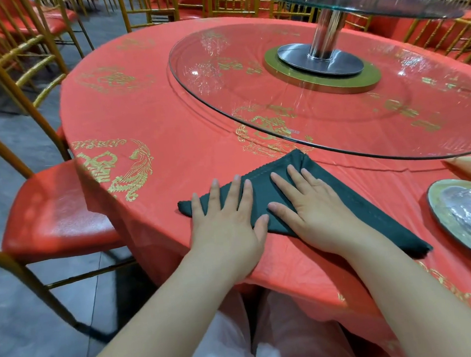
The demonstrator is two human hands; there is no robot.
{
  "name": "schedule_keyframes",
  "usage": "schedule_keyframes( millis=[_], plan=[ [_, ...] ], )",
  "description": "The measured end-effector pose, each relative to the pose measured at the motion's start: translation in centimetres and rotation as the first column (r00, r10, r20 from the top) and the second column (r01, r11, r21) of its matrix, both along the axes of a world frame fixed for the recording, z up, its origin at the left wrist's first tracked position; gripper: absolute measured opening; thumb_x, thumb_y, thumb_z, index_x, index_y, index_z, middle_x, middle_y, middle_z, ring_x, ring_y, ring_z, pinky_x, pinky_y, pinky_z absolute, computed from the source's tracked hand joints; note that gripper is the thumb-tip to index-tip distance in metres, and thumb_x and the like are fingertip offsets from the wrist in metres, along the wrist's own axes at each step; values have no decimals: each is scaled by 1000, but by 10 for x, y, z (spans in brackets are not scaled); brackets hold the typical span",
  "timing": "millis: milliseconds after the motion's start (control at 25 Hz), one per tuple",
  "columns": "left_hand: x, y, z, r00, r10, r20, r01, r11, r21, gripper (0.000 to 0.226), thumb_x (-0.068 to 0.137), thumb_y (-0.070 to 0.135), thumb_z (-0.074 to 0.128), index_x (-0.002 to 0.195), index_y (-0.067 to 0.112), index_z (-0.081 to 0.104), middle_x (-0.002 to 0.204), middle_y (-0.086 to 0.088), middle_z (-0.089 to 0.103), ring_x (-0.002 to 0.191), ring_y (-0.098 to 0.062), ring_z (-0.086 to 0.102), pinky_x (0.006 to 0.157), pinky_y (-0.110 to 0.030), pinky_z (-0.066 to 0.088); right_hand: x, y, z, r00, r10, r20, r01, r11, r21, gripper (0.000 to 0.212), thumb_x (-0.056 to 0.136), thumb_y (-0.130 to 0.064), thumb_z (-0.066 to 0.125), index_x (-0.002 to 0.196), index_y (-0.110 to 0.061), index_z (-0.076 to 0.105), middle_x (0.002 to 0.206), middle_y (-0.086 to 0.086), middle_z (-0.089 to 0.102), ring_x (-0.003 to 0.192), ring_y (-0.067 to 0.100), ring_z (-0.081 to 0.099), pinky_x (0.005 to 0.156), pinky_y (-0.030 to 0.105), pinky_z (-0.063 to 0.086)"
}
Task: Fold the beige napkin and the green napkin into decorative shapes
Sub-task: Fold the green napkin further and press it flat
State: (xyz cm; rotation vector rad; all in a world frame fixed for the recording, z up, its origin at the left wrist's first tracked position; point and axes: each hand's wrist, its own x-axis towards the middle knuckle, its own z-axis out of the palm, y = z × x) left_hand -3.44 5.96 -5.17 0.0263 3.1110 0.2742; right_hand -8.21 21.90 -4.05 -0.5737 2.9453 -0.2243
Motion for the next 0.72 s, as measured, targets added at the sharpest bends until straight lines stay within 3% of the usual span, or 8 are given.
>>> schedule_keyframes(
  millis=[160, 360, 520, 640, 720],
  plan=[
    [7, -7, 3, 999, 48, 21, -47, 997, -57, 62, 95, 48, 13, 144, 24, -16, 155, -2, -16, 141, -30, -15, 111, -50, -7, 1, 0, 1, 1000, -2, 2, 2, 1000, 9, 64, 89, -63, 18, 146, -40, 0, 157, -4, -10, 143, 13, -13, 116, 35, -4],
    [13, -22, 7, 999, 52, -6, -52, 999, -13, 56, 97, 35, 16, 146, 23, -10, 156, -5, -10, 142, -26, -8, 114, -41, -3, 1, -1, 1, 1000, 7, -1, -7, 1000, 14, 64, 89, -64, 15, 146, -39, -1, 157, -2, -10, 143, 15, -12, 116, 35, -4],
    [6, -30, 19, 994, 93, 55, -89, 993, -76, 56, 98, 33, 16, 146, 17, -6, 156, -5, -11, 142, -22, -11, 113, -42, -9, 0, -1, 0, 1000, 5, -7, -5, 1000, 23, 64, 90, -63, 15, 147, -38, 0, 157, -1, -9, 143, 16, -11, 116, 36, -3],
    [-9, -6, 31, 994, -98, -58, 97, 995, -9, 54, 98, 28, 20, 147, 15, 0, 156, -1, -10, 142, -18, -13, 113, -38, -10, 0, 1, -2, 1000, 14, -22, -15, 1000, -25, 64, 91, -60, 15, 148, -34, 1, 157, -1, -8, 143, 15, -10, 117, 38, -1],
    [-16, 22, 34, 945, -301, -130, 319, 936, 149, 53, 99, 26, 23, 147, 17, 1, 156, 1, -3, 142, -13, -7, 114, -32, -4, 0, 2, 1, 999, 38, -15, -41, 972, -229, 62, 94, -47, 24, 148, -24, 7, 157, 2, -5, 143, 13, -6, 117, 36, 3]
  ],
)
